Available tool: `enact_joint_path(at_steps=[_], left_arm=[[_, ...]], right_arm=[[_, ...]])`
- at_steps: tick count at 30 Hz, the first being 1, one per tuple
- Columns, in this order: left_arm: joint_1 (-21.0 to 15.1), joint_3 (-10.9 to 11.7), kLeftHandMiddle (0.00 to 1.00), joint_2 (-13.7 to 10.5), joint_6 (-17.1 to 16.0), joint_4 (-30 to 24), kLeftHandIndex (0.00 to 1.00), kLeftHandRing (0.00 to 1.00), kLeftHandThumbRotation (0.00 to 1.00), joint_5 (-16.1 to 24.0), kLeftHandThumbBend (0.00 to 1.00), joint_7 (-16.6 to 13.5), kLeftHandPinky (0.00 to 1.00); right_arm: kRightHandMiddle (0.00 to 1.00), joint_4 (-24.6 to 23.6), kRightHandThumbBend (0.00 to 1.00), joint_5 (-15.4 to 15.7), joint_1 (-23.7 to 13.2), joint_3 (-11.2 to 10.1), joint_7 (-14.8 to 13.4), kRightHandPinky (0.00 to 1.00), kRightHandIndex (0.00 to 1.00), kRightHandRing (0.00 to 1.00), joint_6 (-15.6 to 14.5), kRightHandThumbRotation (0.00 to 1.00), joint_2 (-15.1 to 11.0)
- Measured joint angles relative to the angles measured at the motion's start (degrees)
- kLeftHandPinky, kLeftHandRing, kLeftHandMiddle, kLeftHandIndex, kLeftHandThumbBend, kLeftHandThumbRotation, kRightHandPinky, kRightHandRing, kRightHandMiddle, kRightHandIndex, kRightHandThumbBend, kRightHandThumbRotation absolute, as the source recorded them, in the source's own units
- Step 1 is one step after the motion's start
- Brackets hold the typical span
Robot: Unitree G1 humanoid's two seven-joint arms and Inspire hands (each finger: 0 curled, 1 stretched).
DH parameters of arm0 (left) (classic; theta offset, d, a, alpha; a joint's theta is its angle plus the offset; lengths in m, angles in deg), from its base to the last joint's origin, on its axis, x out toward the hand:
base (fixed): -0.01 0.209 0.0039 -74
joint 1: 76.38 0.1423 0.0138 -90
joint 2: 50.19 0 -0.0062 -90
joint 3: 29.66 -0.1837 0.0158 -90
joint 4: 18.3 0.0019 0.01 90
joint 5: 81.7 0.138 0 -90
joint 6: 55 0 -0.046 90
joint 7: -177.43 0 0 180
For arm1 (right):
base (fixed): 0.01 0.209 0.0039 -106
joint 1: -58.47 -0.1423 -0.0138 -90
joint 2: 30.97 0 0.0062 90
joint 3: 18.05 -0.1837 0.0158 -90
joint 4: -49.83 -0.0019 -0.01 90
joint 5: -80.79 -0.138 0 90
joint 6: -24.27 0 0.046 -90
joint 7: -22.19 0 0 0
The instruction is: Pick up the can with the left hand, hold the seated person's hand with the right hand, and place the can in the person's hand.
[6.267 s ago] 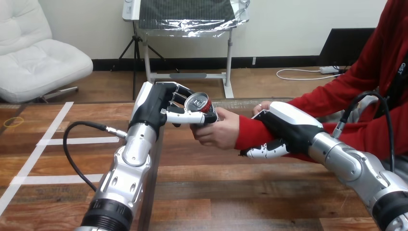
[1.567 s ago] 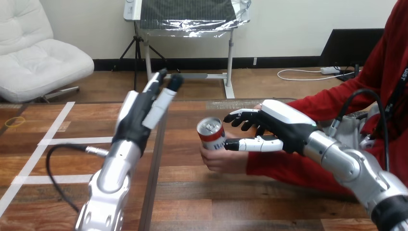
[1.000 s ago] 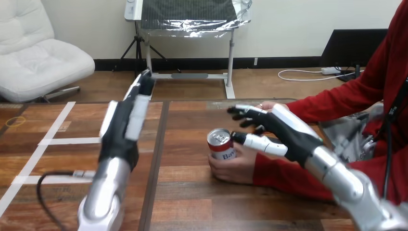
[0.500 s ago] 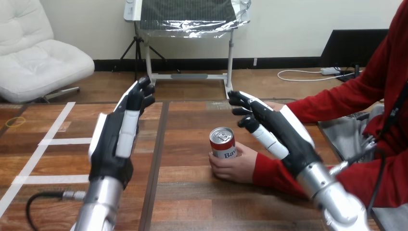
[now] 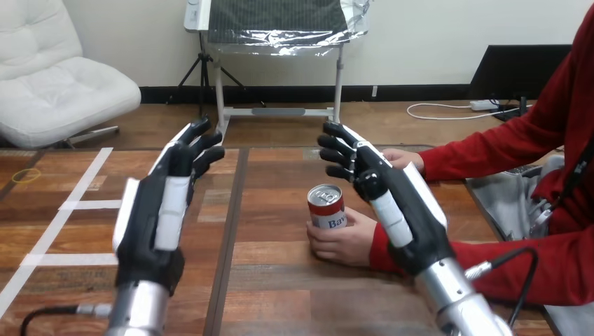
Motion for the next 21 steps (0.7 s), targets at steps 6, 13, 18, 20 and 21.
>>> enact_joint_path(at_steps=[6, 13, 18, 20, 21], left_arm=[[3.2, -0.7, 0.81, 0.2, -1.3, -2.9, 0.83, 0.81, 1.0, -0.7, 0.64, 0.8, 0.82], [6.7, -1.6, 0.83, 0.3, -2.6, -5.6, 0.84, 0.84, 1.0, -1.1, 0.58, 2.5, 0.85], [7.6, -2.3, 0.83, -0.1, -3.4, -6.0, 0.84, 0.83, 1.0, -1.8, 0.58, 3.7, 0.85], [8.0, -2.7, 0.83, -0.4, -3.8, -6.2, 0.84, 0.83, 1.0, -1.8, 0.59, 3.9, 0.85], [8.2, -2.8, 0.83, -0.5, -4.1, -6.3, 0.84, 0.83, 1.0, -1.7, 0.59, 3.9, 0.85]], right_arm=[[0.91, -3.3, 0.98, -1.0, 2.1, -0.1, 0.5, 0.93, 0.91, 0.91, 0.3, 1.0, 1.2], [0.91, -6.9, 0.96, -1.7, 4.6, -0.2, 0.5, 0.96, 0.91, 0.9, 0.6, 1.0, 2.0], [0.91, -9.3, 0.96, -1.8, 6.4, -0.2, 0.7, 0.98, 0.91, 0.9, 0.6, 1.0, 2.1], [0.91, -10.2, 0.96, -1.9, 7.0, -0.2, 0.9, 0.98, 0.91, 0.9, 0.6, 1.0, 2.2], [0.91, -10.6, 0.96, -1.9, 7.3, -0.2, 0.9, 0.98, 0.91, 0.9, 0.6, 1.0, 2.2]])
